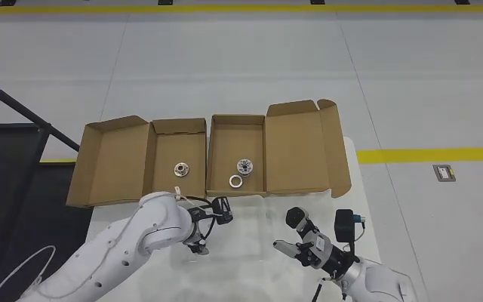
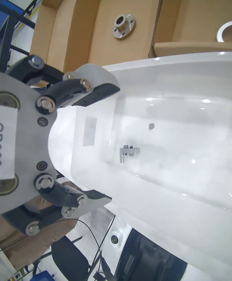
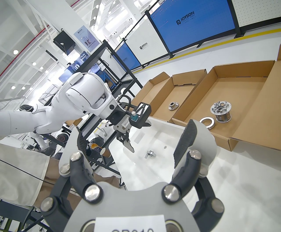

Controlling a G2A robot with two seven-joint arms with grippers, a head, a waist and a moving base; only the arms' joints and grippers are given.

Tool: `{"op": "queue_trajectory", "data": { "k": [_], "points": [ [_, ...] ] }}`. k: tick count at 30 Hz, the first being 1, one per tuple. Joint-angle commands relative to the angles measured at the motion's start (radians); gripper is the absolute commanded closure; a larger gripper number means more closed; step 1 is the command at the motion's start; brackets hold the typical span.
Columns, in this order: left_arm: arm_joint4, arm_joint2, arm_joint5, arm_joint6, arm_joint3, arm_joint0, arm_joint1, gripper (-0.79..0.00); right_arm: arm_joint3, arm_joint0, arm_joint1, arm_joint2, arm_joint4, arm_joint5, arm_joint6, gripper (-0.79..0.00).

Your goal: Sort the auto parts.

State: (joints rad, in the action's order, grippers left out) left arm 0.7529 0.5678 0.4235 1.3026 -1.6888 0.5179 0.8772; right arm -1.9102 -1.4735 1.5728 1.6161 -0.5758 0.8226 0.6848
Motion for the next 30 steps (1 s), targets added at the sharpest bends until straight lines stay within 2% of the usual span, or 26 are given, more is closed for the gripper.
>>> {"op": "queue_trajectory", "data": {
  "k": [1, 11, 14, 19, 25, 26, 27, 30],
  "points": [
    [-0.007, -0.009, -0.004, 0.008, 0.013, -0.003, 0.005, -0.785, 0.000, 0.000, 0.000, 0.000, 0.000, 0.000, 0.000, -0.785],
    [-0.007, -0.009, -0.004, 0.008, 0.013, -0.003, 0.005, -0.785, 0.000, 0.000, 0.000, 0.000, 0.000, 0.000, 0.000, -0.785],
    [0.040, -0.016, -0.033, -0.011, 0.025, 0.018, 0.006, -0.785, 0.000, 0.000, 0.000, 0.000, 0.000, 0.000, 0.000, -0.785],
    [0.117, -0.031, -0.097, -0.019, 0.037, 0.032, 0.018, -0.785, 0.000, 0.000, 0.000, 0.000, 0.000, 0.000, 0.000, -0.785],
    [0.161, -0.057, -0.114, -0.007, 0.062, 0.035, 0.041, -0.782, 0.000, 0.000, 0.000, 0.000, 0.000, 0.000, 0.000, -0.785],
    [0.168, -0.062, -0.114, -0.003, 0.068, 0.035, 0.045, -0.637, 0.000, 0.000, 0.000, 0.000, 0.000, 0.000, 0.000, -0.785],
    [0.174, -0.068, -0.115, 0.000, 0.074, 0.035, 0.049, -0.594, 0.000, 0.000, 0.000, 0.000, 0.000, 0.000, 0.000, -0.785],
    [0.181, -0.078, -0.114, 0.001, 0.098, 0.035, 0.061, -0.585, 0.000, 0.000, 0.000, 0.000, 0.000, 0.000, 0.000, -0.785]
  ]
}}
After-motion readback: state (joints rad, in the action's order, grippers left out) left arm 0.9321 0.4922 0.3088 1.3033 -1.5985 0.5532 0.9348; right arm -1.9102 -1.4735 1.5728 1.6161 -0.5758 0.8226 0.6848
